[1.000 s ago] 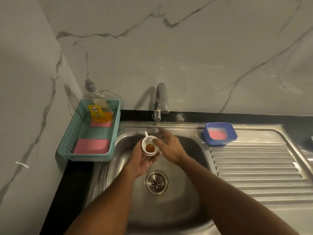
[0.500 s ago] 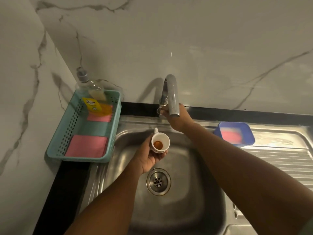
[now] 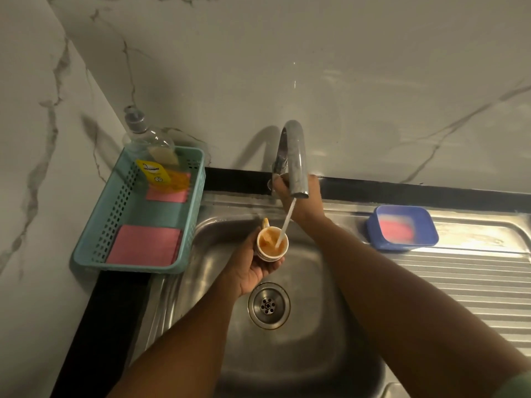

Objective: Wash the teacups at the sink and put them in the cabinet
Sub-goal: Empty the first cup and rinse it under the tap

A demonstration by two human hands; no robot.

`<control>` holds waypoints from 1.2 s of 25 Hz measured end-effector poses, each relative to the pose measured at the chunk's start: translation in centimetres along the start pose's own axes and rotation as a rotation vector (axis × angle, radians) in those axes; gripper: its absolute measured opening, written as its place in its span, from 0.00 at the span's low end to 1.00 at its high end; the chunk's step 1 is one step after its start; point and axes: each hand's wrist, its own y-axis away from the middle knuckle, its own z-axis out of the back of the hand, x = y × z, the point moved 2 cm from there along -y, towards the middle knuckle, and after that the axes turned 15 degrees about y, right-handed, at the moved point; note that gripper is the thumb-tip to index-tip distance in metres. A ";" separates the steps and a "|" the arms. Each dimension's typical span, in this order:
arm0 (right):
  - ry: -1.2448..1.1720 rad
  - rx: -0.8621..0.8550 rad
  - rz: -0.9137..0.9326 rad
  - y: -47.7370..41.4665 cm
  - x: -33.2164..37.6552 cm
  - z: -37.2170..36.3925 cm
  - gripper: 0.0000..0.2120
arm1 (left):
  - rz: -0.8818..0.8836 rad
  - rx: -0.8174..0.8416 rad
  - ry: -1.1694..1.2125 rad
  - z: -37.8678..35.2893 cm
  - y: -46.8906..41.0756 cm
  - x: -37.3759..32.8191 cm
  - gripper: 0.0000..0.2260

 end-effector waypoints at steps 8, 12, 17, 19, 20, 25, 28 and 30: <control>-0.057 -0.037 -0.094 3.4 -3.9 0.9 0.11 | 0.040 0.066 0.002 0.2 1.3 0.0 0.16; -0.029 0.069 -0.202 8.1 -10.6 -1.3 0.10 | -0.101 -0.009 -0.300 1.5 1.4 0.8 0.12; 0.083 0.055 -0.242 12.8 -14.2 -2.0 0.14 | -0.502 -0.064 -0.880 3.4 1.4 1.6 0.23; 0.078 0.036 -0.241 13.6 -14.6 -1.8 0.15 | -0.642 -0.053 -1.022 3.2 2.0 2.1 0.22; 0.073 0.028 -0.236 13.8 -14.6 -1.5 0.15 | -0.702 -0.026 -1.076 3.1 2.4 2.4 0.23; 0.079 -0.167 -0.145 14.6 -13.7 1.7 0.11 | -0.881 0.064 -1.325 2.6 3.5 3.6 0.23; 0.005 -0.344 -0.123 13.5 -13.4 4.7 0.08 | -0.834 -0.044 -1.175 2.7 3.0 3.9 0.22; -0.012 -0.510 -0.177 11.7 -13.8 7.3 0.08 | -0.689 -0.193 -0.892 3.4 2.0 3.8 0.22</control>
